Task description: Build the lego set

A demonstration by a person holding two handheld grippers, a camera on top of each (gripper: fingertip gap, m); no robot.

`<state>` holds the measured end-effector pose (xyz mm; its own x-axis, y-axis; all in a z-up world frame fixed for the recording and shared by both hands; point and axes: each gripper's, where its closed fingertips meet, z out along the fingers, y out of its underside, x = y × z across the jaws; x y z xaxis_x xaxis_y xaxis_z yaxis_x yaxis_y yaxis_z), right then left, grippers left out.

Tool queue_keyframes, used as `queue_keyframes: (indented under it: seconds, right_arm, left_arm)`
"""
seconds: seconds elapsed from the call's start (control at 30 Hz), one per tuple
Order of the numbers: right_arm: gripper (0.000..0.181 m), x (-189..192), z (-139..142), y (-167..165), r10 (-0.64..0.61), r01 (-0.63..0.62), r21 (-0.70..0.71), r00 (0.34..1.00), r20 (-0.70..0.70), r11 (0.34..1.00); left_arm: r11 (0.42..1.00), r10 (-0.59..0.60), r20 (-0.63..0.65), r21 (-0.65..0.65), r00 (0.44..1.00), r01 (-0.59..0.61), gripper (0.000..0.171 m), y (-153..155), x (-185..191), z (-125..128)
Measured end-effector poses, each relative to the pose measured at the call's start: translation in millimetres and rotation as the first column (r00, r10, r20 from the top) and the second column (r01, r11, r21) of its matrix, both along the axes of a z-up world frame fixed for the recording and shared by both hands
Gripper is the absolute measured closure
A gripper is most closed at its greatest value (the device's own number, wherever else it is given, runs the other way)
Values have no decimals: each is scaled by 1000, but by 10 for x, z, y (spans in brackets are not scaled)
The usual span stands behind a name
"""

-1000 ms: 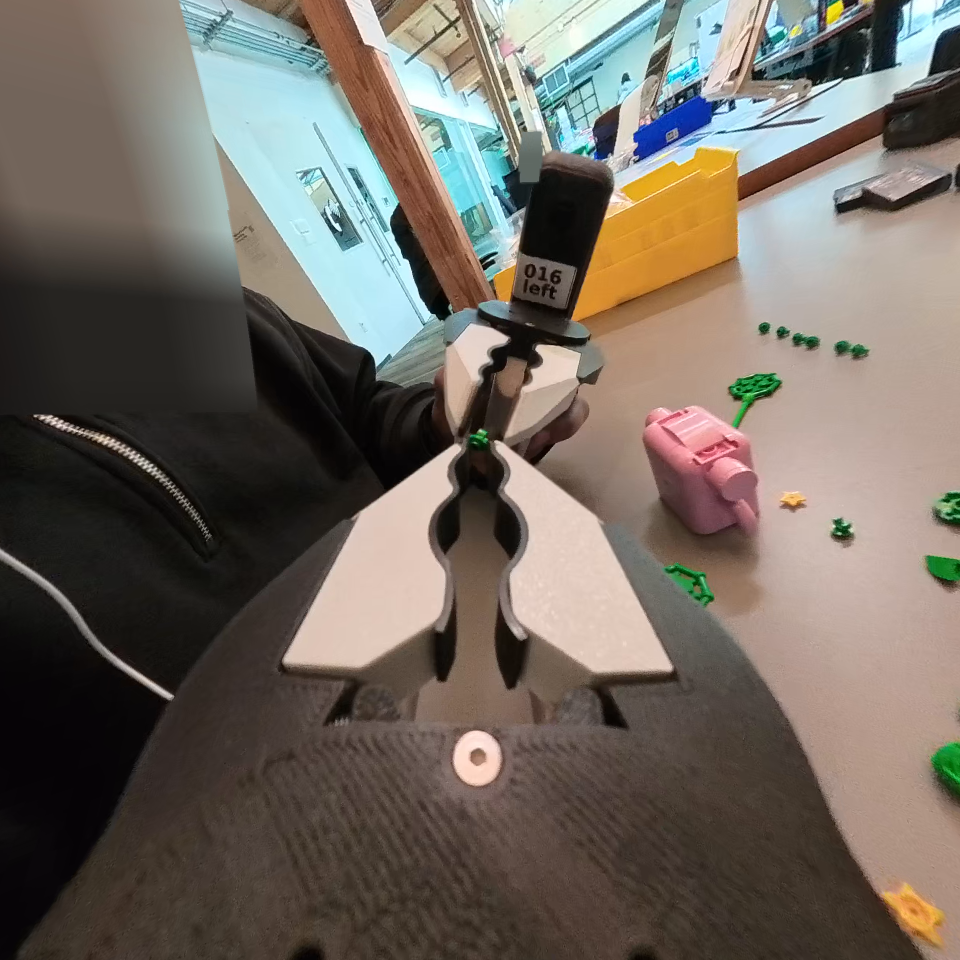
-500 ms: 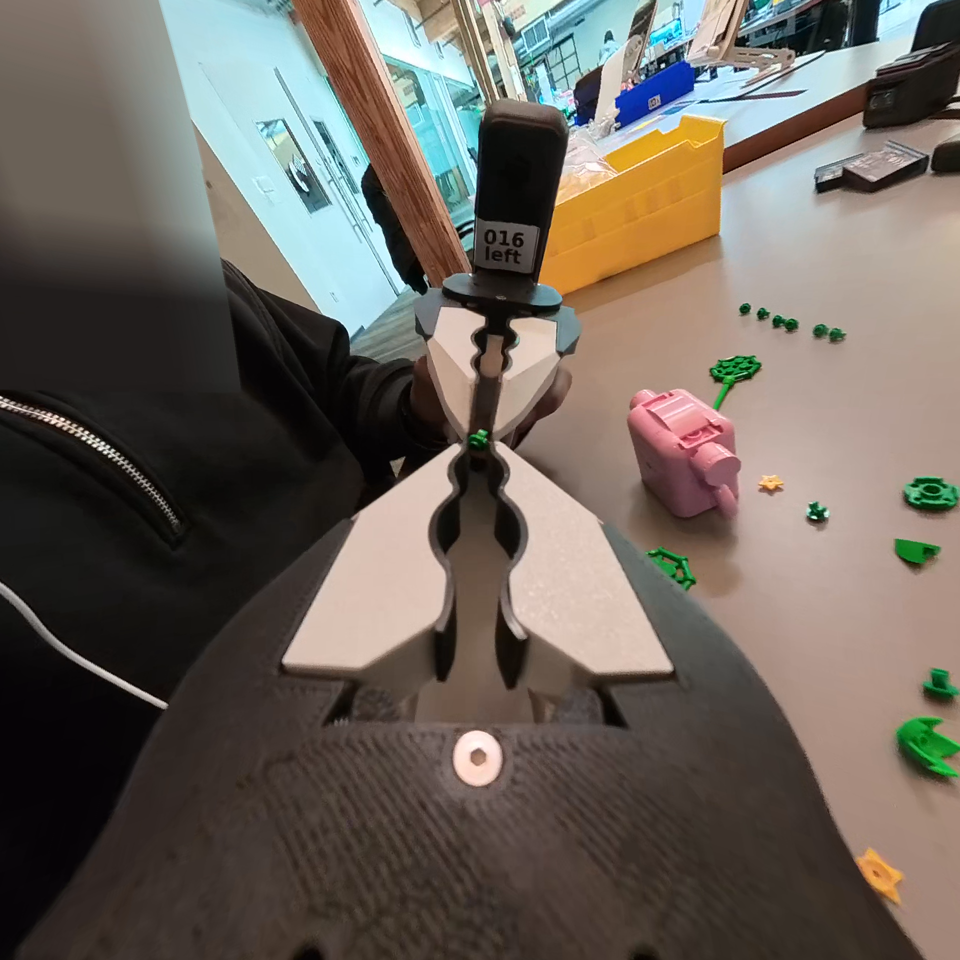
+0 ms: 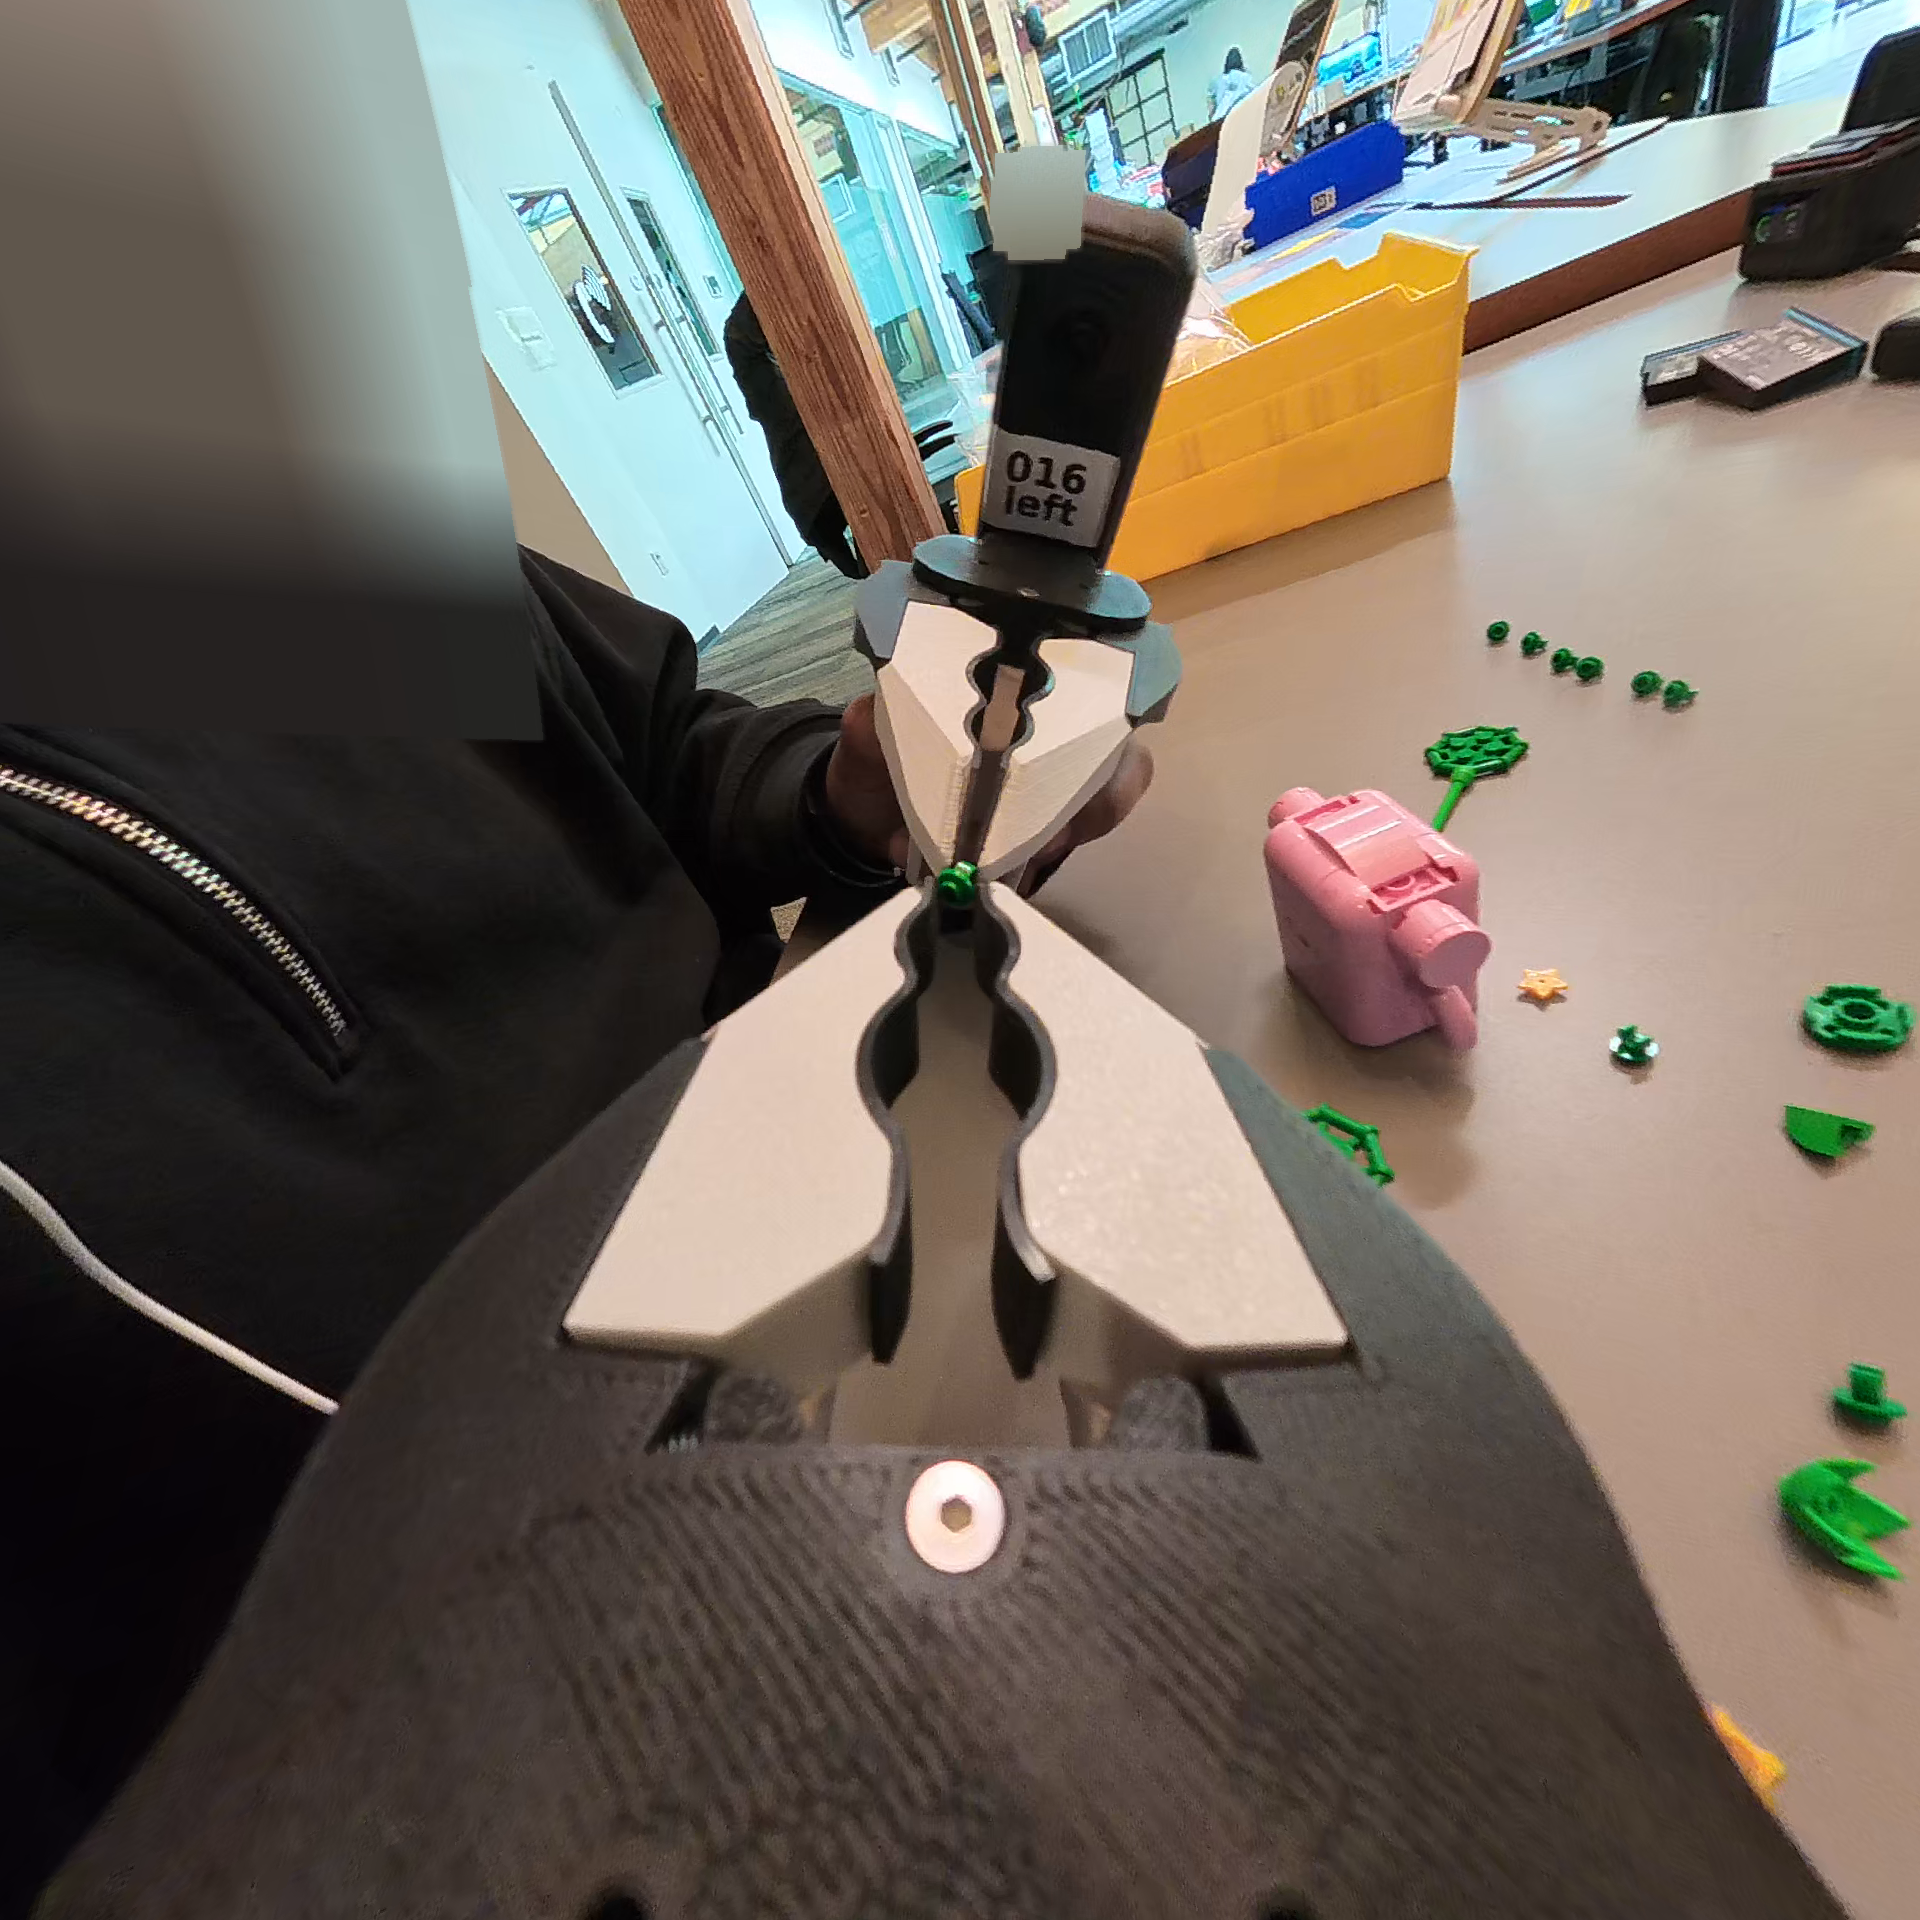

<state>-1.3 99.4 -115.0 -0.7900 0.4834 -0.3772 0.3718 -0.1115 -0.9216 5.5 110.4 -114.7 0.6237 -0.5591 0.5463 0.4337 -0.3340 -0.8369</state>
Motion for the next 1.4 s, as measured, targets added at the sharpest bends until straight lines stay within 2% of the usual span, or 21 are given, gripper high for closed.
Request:
queue_keyframes:
  seconds: [0.27, 0.37, 0.5, 0.67, 0.77, 0.87, 1.07, 1.17, 1.4]
  right_arm:
    - [177, -9, 1, 1, -4, 4, 12, 1000, -17, 1000]
    - [177, -20, -10, 14, -28, 33, 62, 997, -69, 998]
    - [177, -34, -22, 6, -61, 90, 172, 984, -167, 981]
    - [177, -65, -121, 9, -79, 176, 338, 956, -283, 925]
    - [177, -75, -176, -10, -66, 208, 419, 942, -328, 884]
    - [177, -69, -151, -26, -66, 233, 439, 929, -363, 868]
    - [177, -89, -102, -14, -80, 255, 423, 918, -388, 870]
    - [169, -106, -45, 51, -106, 327, 433, 882, -460, 840]
    - [177, -90, -21, 27, -67, 440, 514, 803, -592, 736]
  left_arm:
    - [1000, -14, 23, 1, 1000, 14, 171, -8, 1, 9]
    - [1000, -16, 36, -11, 999, 16, 171, -3, -11, -9]
    - [998, -42, 102, -38, 994, 46, 163, -2, -15, -26]
    - [989, -102, 236, -84, 966, 124, 152, -12, 4, -53]
    - [979, -132, 311, -107, 941, 173, 153, -20, 23, -68]
    - [977, -125, 330, -125, 936, 174, 164, -11, 5, -93]
    - [974, -139, 373, -113, 917, 194, 167, -22, -6, -59]
    - [978, -130, 398, -101, 908, 185, 168, -22, -49, -30]
    - [983, -102, 397, -98, 912, 152, 168, -2, -90, -20]
